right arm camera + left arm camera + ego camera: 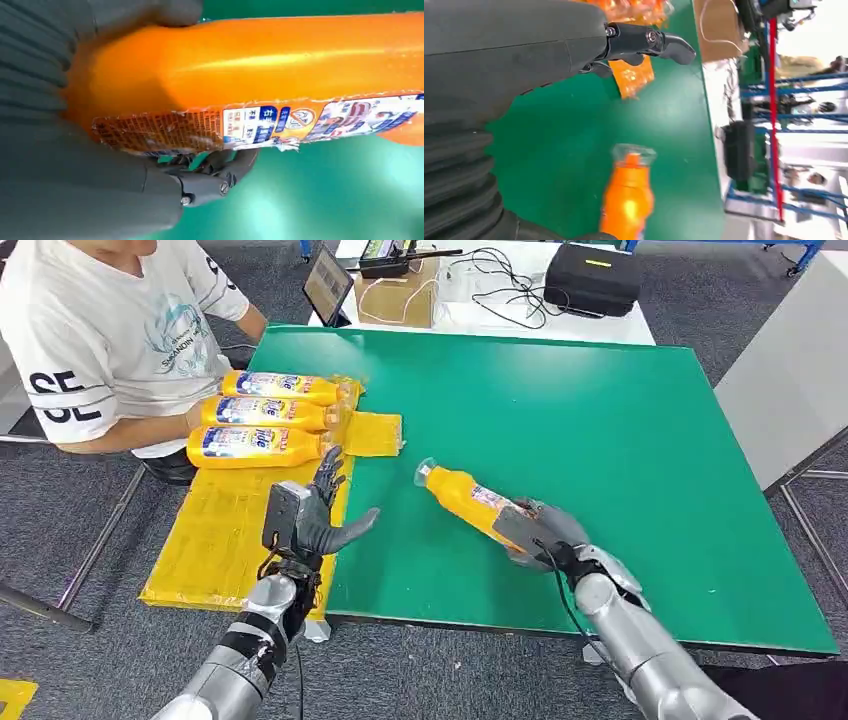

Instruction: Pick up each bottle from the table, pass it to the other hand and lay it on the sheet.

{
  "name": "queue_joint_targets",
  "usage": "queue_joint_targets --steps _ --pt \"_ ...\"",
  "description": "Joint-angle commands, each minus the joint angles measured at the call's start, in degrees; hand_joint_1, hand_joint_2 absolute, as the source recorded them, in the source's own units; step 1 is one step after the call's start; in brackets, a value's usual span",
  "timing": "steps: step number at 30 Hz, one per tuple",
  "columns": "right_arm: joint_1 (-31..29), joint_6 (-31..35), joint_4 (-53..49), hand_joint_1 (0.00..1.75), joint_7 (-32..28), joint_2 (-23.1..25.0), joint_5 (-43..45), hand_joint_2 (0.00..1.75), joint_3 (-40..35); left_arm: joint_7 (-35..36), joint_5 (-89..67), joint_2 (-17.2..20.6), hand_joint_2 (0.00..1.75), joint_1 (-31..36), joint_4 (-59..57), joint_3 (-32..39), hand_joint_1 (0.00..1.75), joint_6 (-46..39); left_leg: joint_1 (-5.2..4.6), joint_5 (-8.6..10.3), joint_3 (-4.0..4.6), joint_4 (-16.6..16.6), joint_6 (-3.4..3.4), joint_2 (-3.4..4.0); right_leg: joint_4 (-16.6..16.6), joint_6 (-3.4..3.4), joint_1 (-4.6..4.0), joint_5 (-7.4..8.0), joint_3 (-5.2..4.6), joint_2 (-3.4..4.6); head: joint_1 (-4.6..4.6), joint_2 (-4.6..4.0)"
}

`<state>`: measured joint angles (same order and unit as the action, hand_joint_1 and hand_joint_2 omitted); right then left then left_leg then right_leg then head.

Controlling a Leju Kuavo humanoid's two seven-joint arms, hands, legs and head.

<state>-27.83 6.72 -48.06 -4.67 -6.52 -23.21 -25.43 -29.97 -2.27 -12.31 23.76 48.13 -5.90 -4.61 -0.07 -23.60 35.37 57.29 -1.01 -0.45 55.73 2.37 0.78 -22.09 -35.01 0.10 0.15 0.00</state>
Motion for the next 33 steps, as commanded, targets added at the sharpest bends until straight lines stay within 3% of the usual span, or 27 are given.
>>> queue_joint_targets --steps 1,4,9,18,33 --pt "6.0 4.3 -4.9 1.75 -0.8 7.3 0.0 1.75 6.6 0.8 -0.8 1.0 1.75 3.7 -6.1 -0.7 0.0 -0.8 0.02 -0.04 -0.05 0.0 0.06 0.05 0.0 -0.07 -0.03 -0.04 0.01 0.01 0.04 0.0" --pt "9.8 10.3 -10.4 1.75 -5.8 12.1 1.6 1.75 10.8 1.9 -1.3 1.1 1.75 3.9 -6.3 -1.6 0.0 -2.1 0.04 -0.04 -0.03 0.0 0.06 -0.03 0.0 -0.08 -0.04 -0.08 0.01 -0.07 0.04 0.0" --pt "12.1 14.9 -16.1 1.75 -9.1 15.7 3.0 1.75 9.4 4.5 0.4 0.9 1.75 3.6 -5.4 -4.1 0.0 1.5 0.04 -0.1 0.12 0.0 0.07 0.13 0.0 -0.09 -0.02 -0.08 -0.12 0.1 0.0 0.0" --pt "6.5 15.0 -7.0 1.75 -11.1 18.2 2.9 1.75 4.1 8.7 6.6 1.0 1.75 3.1 -4.0 -9.9 0.0 12.9 0.02 -0.09 0.13 0.0 0.06 0.14 0.0 -0.09 -0.02 -0.07 -0.14 0.09 0.02 0.0" --pt "4.6 10.3 -1.5 1.75 -10.1 19.7 1.3 1.75 -2.3 8.4 11.9 0.7 1.75 1.4 1.5 -10.1 0.0 13.5 0.03 -0.1 0.09 0.0 0.06 0.13 0.0 -0.09 -0.03 -0.07 -0.07 0.1 0.02 0.0"
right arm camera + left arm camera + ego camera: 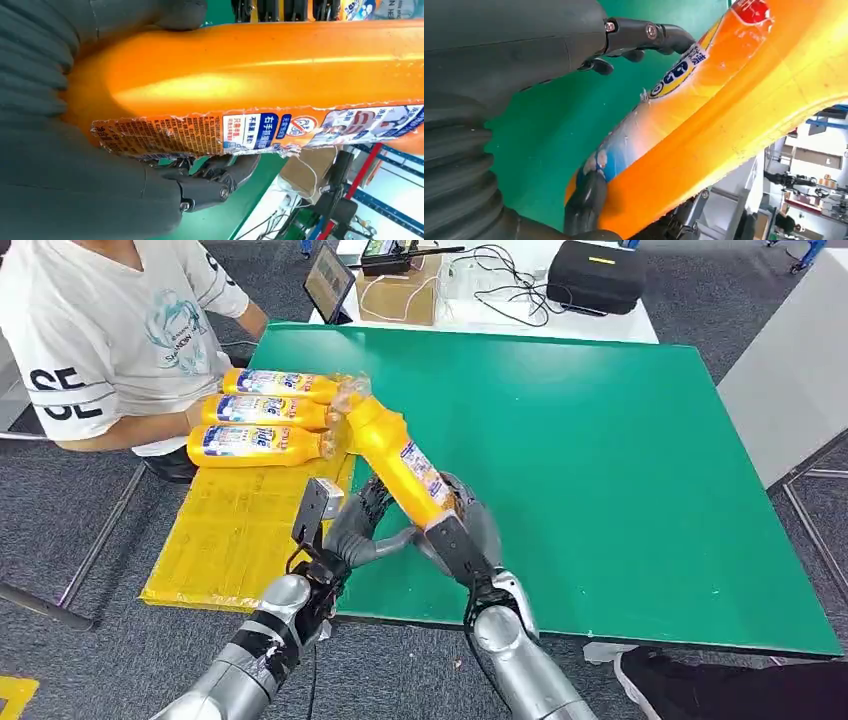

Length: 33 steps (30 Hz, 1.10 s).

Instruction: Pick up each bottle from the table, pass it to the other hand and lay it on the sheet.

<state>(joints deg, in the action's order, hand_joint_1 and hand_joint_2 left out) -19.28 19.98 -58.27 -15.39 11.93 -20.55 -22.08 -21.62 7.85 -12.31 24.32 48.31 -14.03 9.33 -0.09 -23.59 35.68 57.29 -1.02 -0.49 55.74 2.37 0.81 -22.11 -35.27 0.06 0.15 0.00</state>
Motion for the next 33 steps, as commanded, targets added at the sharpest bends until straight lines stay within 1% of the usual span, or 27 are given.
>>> queue_joint_targets --steps 1,2,6,7,8,10,13,14,17,20,23,24,26,27,29,30,31,32,33 --pt "-4.5 -3.5 11.0 1.75 1.0 2.0 -2.1 1.75 -7.1 0.2 2.0 0.8 1.75 1.1 1.1 -2.0 0.0 -0.7 0.03 -0.06 -0.13 0.0 0.05 0.11 0.0 -0.07 -0.04 -0.03 0.11 0.09 0.0 0.0" --pt "-4.5 -3.3 12.1 1.75 1.0 2.5 -2.5 1.75 -7.9 0.4 2.3 0.8 1.75 1.2 0.8 -2.0 0.0 -0.5 0.08 -0.15 -0.3 0.0 0.1 0.17 0.0 -0.12 -0.09 -0.1 0.26 0.12 0.0 0.0" --pt "-2.8 -4.2 16.7 1.75 0.1 5.0 -3.9 1.75 -12.4 0.2 3.5 0.4 1.75 1.8 -0.8 -1.5 0.0 -0.6 0.09 -0.12 -0.29 0.0 0.1 0.15 0.0 -0.12 -0.1 -0.08 0.24 0.11 0.02 0.0" --pt "-2.4 -4.1 17.3 1.75 0.2 5.2 -4.2 1.75 -13.2 0.1 3.9 0.4 1.75 1.9 -1.0 -1.3 0.0 -0.6 0.08 -0.08 -0.21 0.0 0.08 0.09 0.0 -0.09 -0.09 -0.06 0.17 0.05 0.02 0.0" --pt "-2.5 -3.6 18.2 1.75 0.4 5.4 -5.1 1.75 -14.6 0.1 3.9 0.4 1.75 2.1 -1.4 -1.2 0.0 -1.1 0.11 -0.16 -0.37 0.0 0.11 0.08 0.0 -0.13 -0.12 -0.14 0.33 0.03 0.02 0.0" --pt "-2.5 -4.5 19.1 1.75 0.3 5.4 -5.1 1.75 -15.7 0.1 4.6 0.3 1.75 2.3 -2.1 -0.7 0.0 -1.0 0.12 -0.11 -0.26 0.0 0.08 0.12 -0.1 -0.09 -0.12 -0.08 0.21 0.07 0.0 0.02" --pt "-2.8 -4.8 19.4 1.75 0.2 5.1 -4.8 1.75 -16.0 0.1 4.9 0.3 1.75 2.4 -2.5 -0.4 0.0 -1.2 0.13 -0.08 -0.22 0.0 0.07 0.01 -0.1 -0.08 -0.12 -0.09 0.18 -0.05 -0.02 0.0" --pt "-2.9 -4.8 19.4 1.75 0.2 5.0 -4.8 1.75 -16.0 0.1 4.9 0.3 1.75 2.4 -2.5 -0.4 0.0 -1.1 0.15 -0.13 -0.32 0.0 0.08 -0.07 0.0 -0.11 -0.14 -0.16 0.31 -0.12 0.0 0.0" --pt "-3.0 -4.8 19.4 1.75 0.2 5.0 -4.8 1.75 -16.0 0.1 4.9 0.3 1.75 2.4 -2.5 -0.4 0.0 -1.2 0.08 -0.03 -0.08 0.0 0.05 0.01 0.0 -0.07 -0.07 -0.05 0.04 -0.04 0.0 0.0" --pt "-3.3 -5.5 19.2 1.75 0.8 4.5 -5.3 1.75 -16.8 -0.1 5.3 0.3 1.75 2.3 -2.2 -0.2 0.0 -1.1 0.1 -0.1 -0.23 0.0 0.1 -0.09 0.0 -0.13 -0.1 -0.16 0.22 -0.15 0.0 0.0" --pt "-3.5 -5.7 19.3 1.75 1.1 4.1 -5.2 1.75 -16.5 -0.3 6.3 0.4 1.75 2.2 -1.6 0.6 0.0 -0.6 0.06 -0.02 -0.06 0.0 0.06 -0.02 0.0 -0.07 -0.06 -0.05 0.02 -0.06 0.02 0.0" --pt "-3.5 -5.7 19.3 1.75 1.1 4.1 -5.2 1.75 -16.5 -0.3 6.3 0.4 1.75 2.2 -1.6 0.6 0.0 -0.6 0.11 -0.12 -0.22 0.0 0.1 -0.06 0.0 -0.12 -0.12 -0.16 0.21 -0.13 0.0 0.02" --pt "-3.5 -5.7 19.3 1.75 1.1 4.1 -5.2 1.75 -16.5 -0.3 6.3 0.4 1.75 2.2 -1.6 0.6 0.0 -0.6 0.06 -0.01 -0.07 0.0 0.06 -0.06 0.0 -0.07 -0.06 -0.06 0.02 -0.12 0.02 0.0" --pt "-3.5 -5.7 19.3 1.75 1.1 4.1 -5.2 1.75 -16.5 -0.3 6.3 0.4 1.75 2.2 -1.6 0.6 0.0 -0.6 0.11 -0.07 -0.18 0.0 0.09 -0.1 0.0 -0.11 -0.11 -0.13 0.16 -0.17 0.0 0.02" --pt "-3.5 -5.7 19.3 1.75 1.1 4.1 -5.2 1.75 -16.5 -0.3 6.3 0.4 1.75 2.2 -1.6 0.6 0.0 -0.6 0.06 -0.02 -0.07 0.0 0.05 -0.04 0.0 -0.07 -0.06 -0.06 0.01 -0.09 0.0 0.02" --pt "-3.4 -4.5 19.1 1.47 1.2 4.1 -5.2 1.75 -16.1 -0.3 6.4 0.4 1.75 2.0 -1.2 0.7 0.0 -0.7 0.11 -0.1 -0.21 0.0 0.08 -0.07 0.0 -0.11 -0.11 -0.14 0.17 -0.14 0.02 0.0" --pt "-3.3 -4.0 18.7 0.0 1.2 4.2 -4.7 1.75 -15.4 -0.4 6.6 0.5 1.75 1.7 -0.8 1.0 1.75 -0.6 0.1 -0.06 -0.14 0.0 0.07 -0.04 0.0 -0.09 -0.1 -0.11 0.1 -0.13 0.0 0.0" --pt "-3.2 -3.3 17.8 0.0 1.1 4.1 -3.7 1.75 -14.2 -0.6 6.9 0.5 1.75 1.4 0.0 1.5 1.75 -0.9 0.06 -0.03 -0.08 0.0 0.05 -0.02 0.0 -0.07 -0.06 -0.08 0.02 -0.11 0.0 0.02" --pt "-3.0 -2.9 16.8 0.0 1.0 3.9 -3.2 1.75 -13.5 -0.9 7.1 0.5 1.75 1.0 0.7 2.1 1.75 -1.4 0.12 -0.11 -0.23 0.0 0.09 -0.05 0.0 -0.11 -0.12 -0.17 0.2 -0.16 0.02 0.02"
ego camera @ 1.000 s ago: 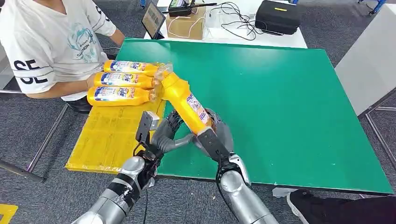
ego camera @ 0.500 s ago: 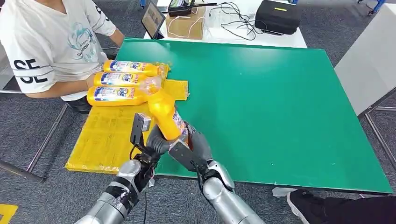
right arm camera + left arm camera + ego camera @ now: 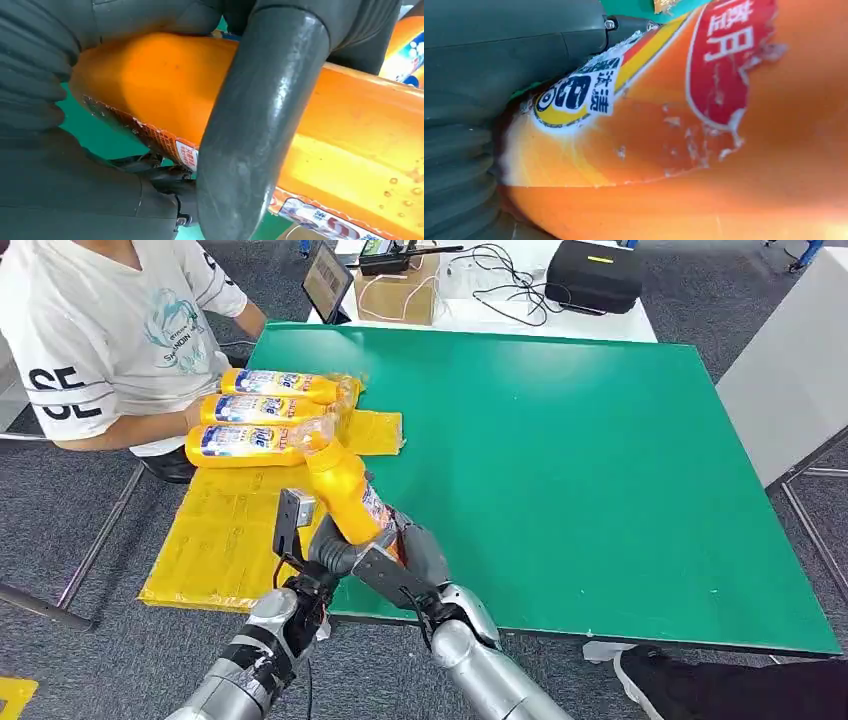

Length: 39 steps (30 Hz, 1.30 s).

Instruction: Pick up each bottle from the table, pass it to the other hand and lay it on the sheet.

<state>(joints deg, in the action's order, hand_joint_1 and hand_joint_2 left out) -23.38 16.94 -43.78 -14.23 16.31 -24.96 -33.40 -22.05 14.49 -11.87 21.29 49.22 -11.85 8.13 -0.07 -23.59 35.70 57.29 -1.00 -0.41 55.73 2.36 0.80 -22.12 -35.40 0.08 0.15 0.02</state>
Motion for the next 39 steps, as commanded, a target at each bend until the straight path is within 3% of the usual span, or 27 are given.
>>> queue_joint_targets --steps 1,10,14,20,22,25,27,29,33,36,37,39 --pt "1.6 0.8 0.8 0.0 -0.4 -1.0 1.6 1.75 -1.3 -0.8 0.6 0.1 1.75 3.7 0.9 0.5 1.75 -1.0 0.07 -0.06 -0.14 0.0 0.06 -0.15 0.0 -0.07 -0.07 -0.1 0.21 -0.17 -0.02 -0.02" --pt "6.6 1.1 -14.5 0.0 -1.6 -6.3 5.3 1.75 7.1 -2.9 -1.0 1.8 1.75 3.6 6.9 5.5 1.75 -7.6 0.06 -0.06 -0.08 0.0 0.06 -0.14 0.0 -0.07 -0.08 -0.08 0.17 -0.15 0.0 -0.02" --pt "7.7 1.2 -19.8 0.0 -2.0 -7.5 6.0 1.75 9.3 -4.9 -4.3 4.2 1.75 5.4 4.6 6.6 1.75 -9.5 0.02 -0.01 0.01 0.0 0.03 -0.11 0.0 -0.04 -0.03 -0.02 0.06 -0.07 0.0 -0.02" --pt "9.3 1.7 -27.4 0.0 -4.4 -8.6 10.1 1.75 14.0 -7.9 -21.2 11.0 1.75 11.9 -7.5 7.4 1.75 -17.8 0.01 0.01 -0.03 0.0 0.05 -0.1 0.0 -0.06 -0.01 -0.02 0.07 -0.08 0.0 -0.02" --pt "9.2 1.6 -27.6 0.0 -4.4 -8.6 10.1 1.75 14.2 -7.1 -24.2 11.8 1.75 12.6 -8.6 6.7 1.75 -18.9 0.03 -0.03 -0.1 0.0 0.07 -0.07 0.0 -0.08 -0.04 -0.05 0.14 -0.05 -0.02 0.0" --pt "8.6 0.3 -27.2 0.0 -4.8 -8.7 11.4 1.75 14.9 -2.1 -41.9 16.5 1.75 16.8 -17.9 -0.7 1.75 -24.0 0.03 -0.01 -0.09 0.0 0.06 -0.02 0.0 -0.06 -0.04 -0.03 0.12 -0.04 0.0 0.0" --pt "8.3 -0.5 -26.5 0.0 -4.8 -8.4 11.7 1.75 15.0 -3.1 -45.5 17.3 1.75 18.4 -22.3 0.0 1.75 -25.4 0.08 -0.08 -0.24 0.0 0.1 -0.05 0.0 -0.1 -0.09 -0.11 0.28 -0.07 -0.02 -0.02" --pt "7.7 -2.2 -25.0 0.0 -4.9 -8.3 11.7 1.75 14.4 2.0 -55.5 19.4 1.75 20.6 -27.4 -4.9 1.75 -27.3 0.07 -0.09 -0.3 0.0 0.1 0.02 0.0 -0.11 -0.08 -0.1 0.31 0.01 0.0 -0.02" --pt "6.4 -2.9 -22.2 0.0 -5.2 -7.4 11.5 1.75 13.7 4.0 -63.8 22.7 1.75 22.1 -30.8 -7.9 1.75 -28.5 0.1 -0.11 -0.24 0.0 0.11 0.22 0.0 -0.11 -0.1 -0.08 0.21 0.12 -0.02 -0.02" --pt "6.3 -2.8 -21.9 0.0 -5.3 -7.4 11.5 1.75 13.7 3.7 -63.8 22.9 1.75 22.1 -30.9 -7.6 1.75 -28.5 0.15 -0.29 -0.49 0.1 0.16 0.31 0.1 -0.18 -0.16 -0.23 0.45 0.22 0.0 -0.02" --pt "6.3 -2.9 -21.9 0.0 -5.3 -7.4 11.5 1.75 13.7 3.8 -63.9 22.8 1.75 22.1 -30.9 -7.6 1.75 -28.5 0.06 -0.05 -0.12 0.0 0.07 0.19 0.0 -0.06 -0.06 -0.03 0.11 0.12 0.0 -0.02" --pt "6.3 -2.9 -21.9 0.0 -5.3 -7.4 11.5 1.75 13.7 3.9 -63.9 22.7 1.75 22.1 -30.8 -7.6 1.75 -28.6 0.07 -0.09 -0.19 0.0 0.08 0.21 0.0 -0.08 -0.07 -0.06 0.19 0.12 0.0 -0.02"
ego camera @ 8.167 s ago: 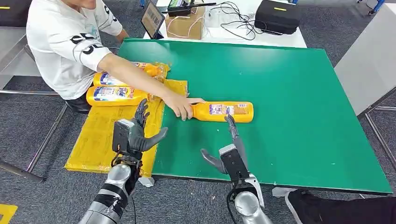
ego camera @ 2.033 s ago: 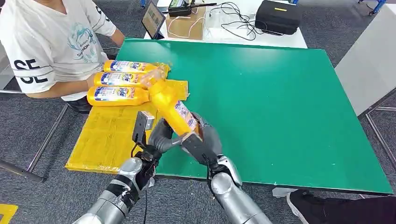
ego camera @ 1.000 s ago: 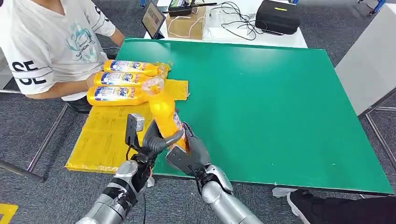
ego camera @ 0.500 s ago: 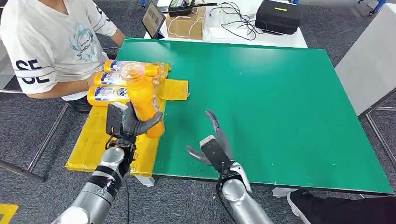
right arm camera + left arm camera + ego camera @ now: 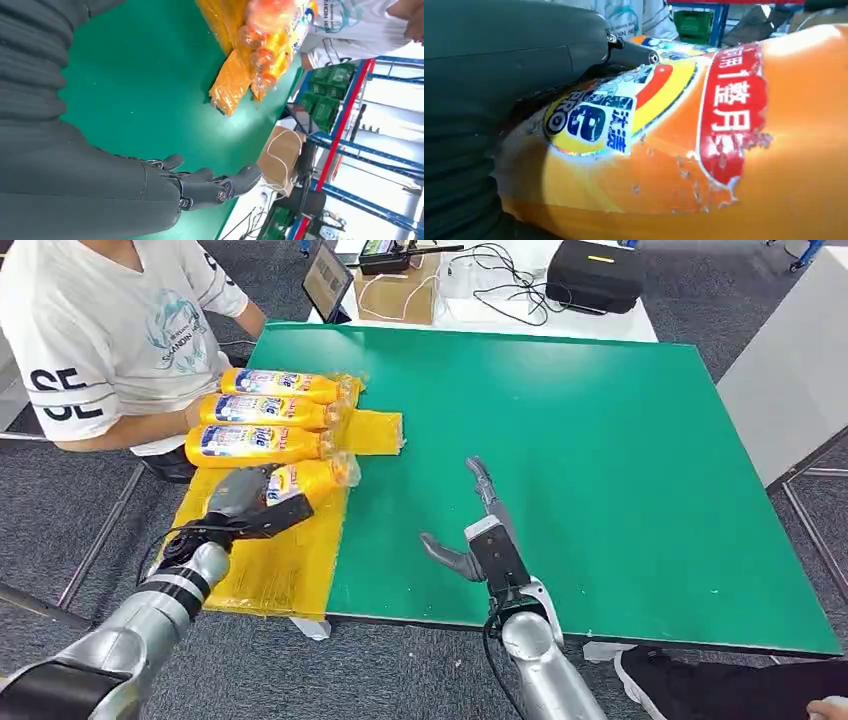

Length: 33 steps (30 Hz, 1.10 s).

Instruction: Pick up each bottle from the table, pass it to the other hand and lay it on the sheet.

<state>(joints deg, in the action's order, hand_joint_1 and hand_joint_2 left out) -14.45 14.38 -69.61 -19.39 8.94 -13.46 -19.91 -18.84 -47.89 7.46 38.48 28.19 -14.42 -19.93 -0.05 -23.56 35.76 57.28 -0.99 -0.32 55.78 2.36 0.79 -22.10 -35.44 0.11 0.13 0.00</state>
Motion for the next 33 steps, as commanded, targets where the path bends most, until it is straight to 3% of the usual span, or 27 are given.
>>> queue_joint_targets --steps 1,8,20,21,22,33 --pt "-2.7 -0.3 3.9 0.0 -0.2 -0.1 0.1 1.75 0.2 0.6 -1.5 3.3 1.75 4.9 -9.8 -5.0 1.75 -0.5 0.07 -0.15 -0.32 0.0 0.08 0.09 0.0 -0.1 -0.08 -0.13 0.31 0.05 0.02 0.0" --pt "-3.9 -1.9 6.8 0.0 -0.1 0.1 -0.6 1.75 -1.3 8.0 -16.5 6.0 1.75 6.7 -12.6 -12.9 1.75 1.7 0.09 -0.14 -0.23 0.1 0.09 0.13 0.0 -0.11 -0.1 -0.07 0.22 0.16 0.0 0.0" --pt "-4.6 -2.8 8.0 0.0 0.0 0.1 -0.6 1.75 -1.7 9.5 -17.2 4.4 1.75 5.6 -14.6 -12.7 1.75 9.1 0.05 -0.11 -0.49 0.0 0.09 0.08 0.0 -0.12 -0.06 -0.06 0.44 0.14 0.02 0.0" --pt "-4.6 -2.9 8.1 0.0 0.0 0.2 -0.6 1.75 -1.7 9.8 -17.0 4.2 1.75 5.3 -14.5 -12.5 0.07 9.0 0.0 -0.04 -0.37 -0.1 0.06 0.03 0.0 -0.06 -0.01 -0.01 0.32 0.09 0.0 0.02" --pt "-4.7 -3.0 8.2 0.0 0.0 0.2 -0.6 1.75 -1.8 9.8 -16.8 4.0 1.75 5.1 -14.5 -12.2 0.0 9.2 0.03 -0.09 -0.52 -0.1 0.09 0.09 0.0 -0.1 -0.04 -0.05 0.46 0.13 0.0 0.0" --pt "-5.5 -3.0 9.1 0.0 0.3 -0.3 -1.0 1.75 -1.9 3.9 -12.3 4.2 1.75 4.2 -13.3 -6.8 0.0 8.8 0.0 -0.07 -0.59 -0.1 0.05 0.07 0.0 -0.07 -0.01 -0.03 0.54 0.11 0.0 0.0"
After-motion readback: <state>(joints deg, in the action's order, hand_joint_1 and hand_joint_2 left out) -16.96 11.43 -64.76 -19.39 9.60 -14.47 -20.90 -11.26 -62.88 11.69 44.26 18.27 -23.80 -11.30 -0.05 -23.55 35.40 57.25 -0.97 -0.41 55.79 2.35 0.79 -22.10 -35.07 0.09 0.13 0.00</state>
